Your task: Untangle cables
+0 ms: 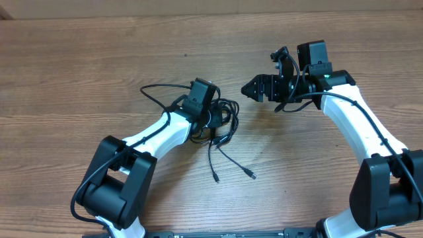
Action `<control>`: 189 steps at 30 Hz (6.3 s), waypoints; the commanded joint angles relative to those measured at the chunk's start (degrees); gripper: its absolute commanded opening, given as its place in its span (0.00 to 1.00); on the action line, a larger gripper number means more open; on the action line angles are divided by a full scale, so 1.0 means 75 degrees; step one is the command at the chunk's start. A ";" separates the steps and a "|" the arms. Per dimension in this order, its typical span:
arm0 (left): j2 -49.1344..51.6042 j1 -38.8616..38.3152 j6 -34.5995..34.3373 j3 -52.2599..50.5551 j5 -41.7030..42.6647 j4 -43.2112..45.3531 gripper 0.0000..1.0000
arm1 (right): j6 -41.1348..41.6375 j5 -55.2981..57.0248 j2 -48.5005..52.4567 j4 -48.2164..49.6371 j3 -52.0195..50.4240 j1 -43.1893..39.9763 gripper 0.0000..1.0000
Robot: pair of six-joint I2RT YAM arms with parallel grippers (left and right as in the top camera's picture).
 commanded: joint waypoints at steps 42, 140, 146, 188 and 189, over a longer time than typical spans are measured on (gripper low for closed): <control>-0.2821 0.0000 0.4677 0.1515 0.0125 -0.2672 0.04 | -0.0790 -0.0015 -0.0073 -0.0096 -0.0035 0.0006 0.89; -0.4648 0.0358 0.5476 0.1501 -0.0321 -0.3491 0.04 | -0.1746 -0.2693 -0.1676 -0.0286 -0.0017 0.0769 0.79; -0.4648 0.0428 0.3407 0.1501 -0.0484 -0.3375 0.04 | -0.1623 -0.2699 -0.1676 -0.0207 -0.0017 0.0784 0.78; -0.4616 0.0070 0.2081 0.1501 0.0592 -0.2935 0.04 | -0.1597 -0.2174 -0.1603 0.0679 -0.0020 0.1303 0.28; -0.4616 0.0070 0.2081 0.1501 0.0592 -0.2932 0.04 | -0.1597 -0.2148 -0.1603 0.0679 -0.0020 0.1303 0.25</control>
